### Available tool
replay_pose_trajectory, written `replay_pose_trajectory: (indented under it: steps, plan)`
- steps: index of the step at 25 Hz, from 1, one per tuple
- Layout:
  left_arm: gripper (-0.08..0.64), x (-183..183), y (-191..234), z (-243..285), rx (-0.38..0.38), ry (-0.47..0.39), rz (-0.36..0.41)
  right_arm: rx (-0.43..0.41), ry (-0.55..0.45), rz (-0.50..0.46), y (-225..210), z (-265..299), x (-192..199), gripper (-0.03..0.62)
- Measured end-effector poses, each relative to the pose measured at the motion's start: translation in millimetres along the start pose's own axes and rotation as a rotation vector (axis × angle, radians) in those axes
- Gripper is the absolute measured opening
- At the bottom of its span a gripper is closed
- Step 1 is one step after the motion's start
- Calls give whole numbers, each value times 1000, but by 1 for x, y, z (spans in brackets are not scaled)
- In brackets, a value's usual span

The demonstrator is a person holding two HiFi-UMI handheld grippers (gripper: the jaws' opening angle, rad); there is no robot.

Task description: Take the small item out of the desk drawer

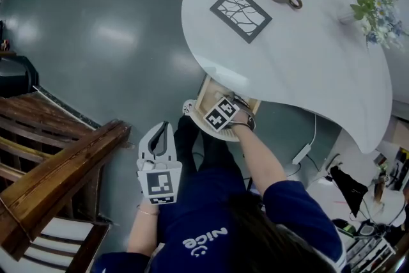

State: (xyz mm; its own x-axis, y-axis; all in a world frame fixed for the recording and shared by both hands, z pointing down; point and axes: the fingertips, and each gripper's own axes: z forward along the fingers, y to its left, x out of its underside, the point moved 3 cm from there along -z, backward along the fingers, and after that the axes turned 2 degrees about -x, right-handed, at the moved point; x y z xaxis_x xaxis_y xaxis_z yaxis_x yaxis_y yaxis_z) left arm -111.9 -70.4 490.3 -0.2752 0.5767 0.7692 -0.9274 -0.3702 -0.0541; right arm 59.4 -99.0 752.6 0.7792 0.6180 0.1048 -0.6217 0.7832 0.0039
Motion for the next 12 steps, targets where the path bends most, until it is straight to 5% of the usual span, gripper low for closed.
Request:
replay_pose_trajectory:
  steps: [12]
  plan:
    - [3, -18, 0, 12, 51, -41, 27, 5, -57, 26, 14, -46, -3, 132]
